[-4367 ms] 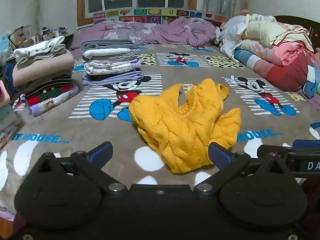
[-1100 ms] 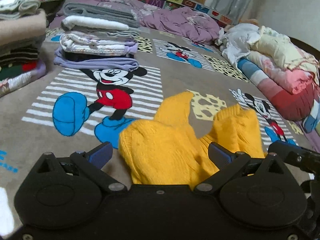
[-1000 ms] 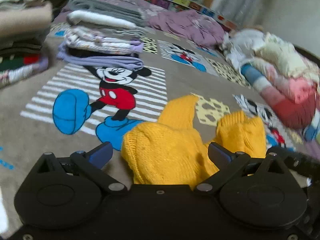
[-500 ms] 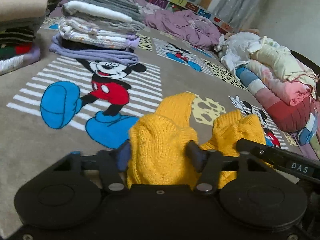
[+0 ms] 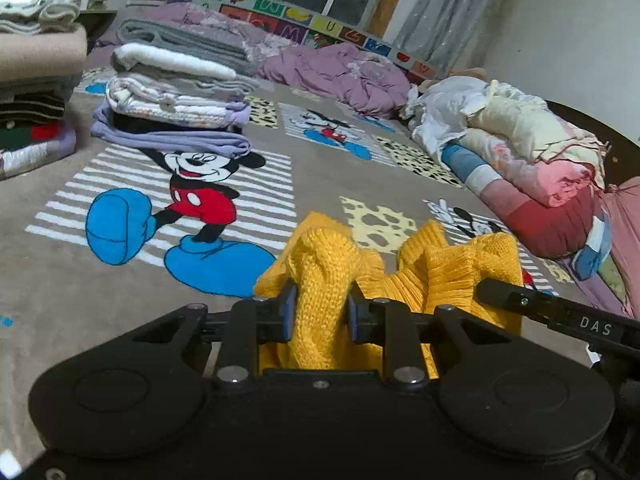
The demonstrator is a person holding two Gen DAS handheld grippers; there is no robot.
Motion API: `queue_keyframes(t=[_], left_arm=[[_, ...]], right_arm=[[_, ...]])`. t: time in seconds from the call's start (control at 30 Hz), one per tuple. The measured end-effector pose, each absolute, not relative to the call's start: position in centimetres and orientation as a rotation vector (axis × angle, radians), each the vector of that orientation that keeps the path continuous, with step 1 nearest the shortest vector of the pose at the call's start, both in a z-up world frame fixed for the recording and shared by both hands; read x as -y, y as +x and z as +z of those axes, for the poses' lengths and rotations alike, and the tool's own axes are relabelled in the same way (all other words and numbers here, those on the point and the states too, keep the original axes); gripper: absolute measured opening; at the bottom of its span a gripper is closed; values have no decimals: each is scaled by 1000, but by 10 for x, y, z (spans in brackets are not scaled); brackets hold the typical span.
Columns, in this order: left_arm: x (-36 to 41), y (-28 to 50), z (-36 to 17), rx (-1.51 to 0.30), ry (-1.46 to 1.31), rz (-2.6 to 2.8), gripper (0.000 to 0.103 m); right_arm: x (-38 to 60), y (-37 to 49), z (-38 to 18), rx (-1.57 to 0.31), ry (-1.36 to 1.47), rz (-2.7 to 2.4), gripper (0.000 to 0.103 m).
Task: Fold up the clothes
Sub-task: 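Lower both tools onto the yellow sweater and close both grippers on it, then lift the sweater with both grippers and shake it out in the air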
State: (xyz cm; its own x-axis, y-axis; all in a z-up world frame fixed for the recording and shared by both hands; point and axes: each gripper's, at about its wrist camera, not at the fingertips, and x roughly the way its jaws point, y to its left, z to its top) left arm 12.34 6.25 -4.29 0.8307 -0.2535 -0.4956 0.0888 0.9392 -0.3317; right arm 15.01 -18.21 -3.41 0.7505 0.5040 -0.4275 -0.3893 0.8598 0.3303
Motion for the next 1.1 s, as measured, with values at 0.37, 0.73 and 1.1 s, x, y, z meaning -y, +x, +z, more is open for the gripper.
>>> queue_keyframes(t=[0.37,0.73,1.1], left_arm=[[-48,83,-33,-530,-239,-233,22],[-33,38,-40,-539,-159,-279,22],[-15,9,-48,-590,-46,-324,22]], right_arm=[[207,93,-29,-485,252,487,18],[222,42,-37,-492,267,492,18],[227,11,-52,-554,254,514,18]])
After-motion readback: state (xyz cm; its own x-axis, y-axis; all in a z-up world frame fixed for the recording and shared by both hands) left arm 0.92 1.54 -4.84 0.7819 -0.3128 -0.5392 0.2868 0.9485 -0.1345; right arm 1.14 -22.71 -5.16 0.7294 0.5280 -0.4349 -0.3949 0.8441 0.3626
